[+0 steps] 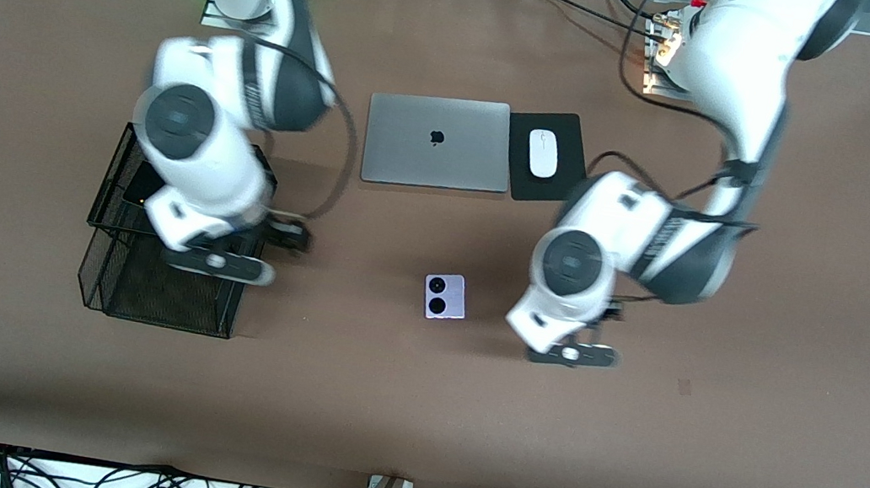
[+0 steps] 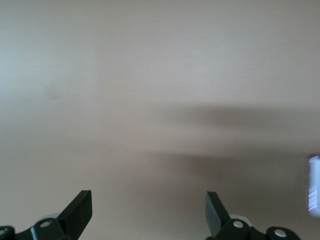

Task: Place phones with both arms
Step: 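Grasp the white phone with the right gripper while the left gripper withdraws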

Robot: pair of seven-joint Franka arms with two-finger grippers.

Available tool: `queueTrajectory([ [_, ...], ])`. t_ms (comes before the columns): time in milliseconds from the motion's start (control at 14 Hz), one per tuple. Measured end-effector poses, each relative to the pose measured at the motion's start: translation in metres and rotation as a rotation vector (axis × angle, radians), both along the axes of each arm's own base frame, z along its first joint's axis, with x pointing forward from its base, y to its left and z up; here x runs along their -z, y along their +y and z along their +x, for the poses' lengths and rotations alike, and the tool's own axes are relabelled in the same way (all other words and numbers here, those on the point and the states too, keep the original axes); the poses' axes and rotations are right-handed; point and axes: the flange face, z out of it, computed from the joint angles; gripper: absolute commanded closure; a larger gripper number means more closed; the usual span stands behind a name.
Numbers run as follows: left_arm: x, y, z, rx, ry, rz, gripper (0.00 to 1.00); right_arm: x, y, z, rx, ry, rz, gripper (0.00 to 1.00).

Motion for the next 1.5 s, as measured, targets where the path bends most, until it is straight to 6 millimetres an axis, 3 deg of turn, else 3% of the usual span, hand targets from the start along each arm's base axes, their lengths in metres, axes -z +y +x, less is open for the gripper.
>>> queueTrajectory([
  [143,-0.039,0.053,0.006,0.044,0.046,-0.003,0.00,0.040,0.051,0.002,0.054,-0.035,0.016,0.00],
  [356,-0.101,0.132,0.000,0.083,0.054,-0.022,0.00,0.100,0.109,-0.002,0.041,-0.112,0.053,0.00],
  [570,-0.150,0.196,-0.020,0.109,0.048,-0.053,0.00,0.143,0.150,-0.015,-0.014,-0.188,0.104,0.00],
  [784,-0.185,0.236,-0.041,0.112,0.039,-0.147,0.00,0.179,0.175,-0.031,-0.078,-0.235,0.108,0.00],
  [927,-0.200,0.239,-0.059,0.113,0.037,-0.170,0.00,0.198,0.189,-0.043,-0.119,-0.251,0.100,0.00],
  [1069,-0.211,0.228,-0.075,0.123,0.034,-0.204,0.00,0.207,0.200,-0.054,-0.175,-0.269,0.064,0.00],
  [1354,-0.226,0.203,-0.095,0.163,0.030,-0.220,0.00,0.210,0.213,-0.065,-0.224,-0.286,0.049,0.00],
  [1497,-0.240,0.202,-0.105,0.165,0.023,-0.217,0.00,0.212,0.213,-0.064,-0.246,-0.301,0.043,0.00],
])
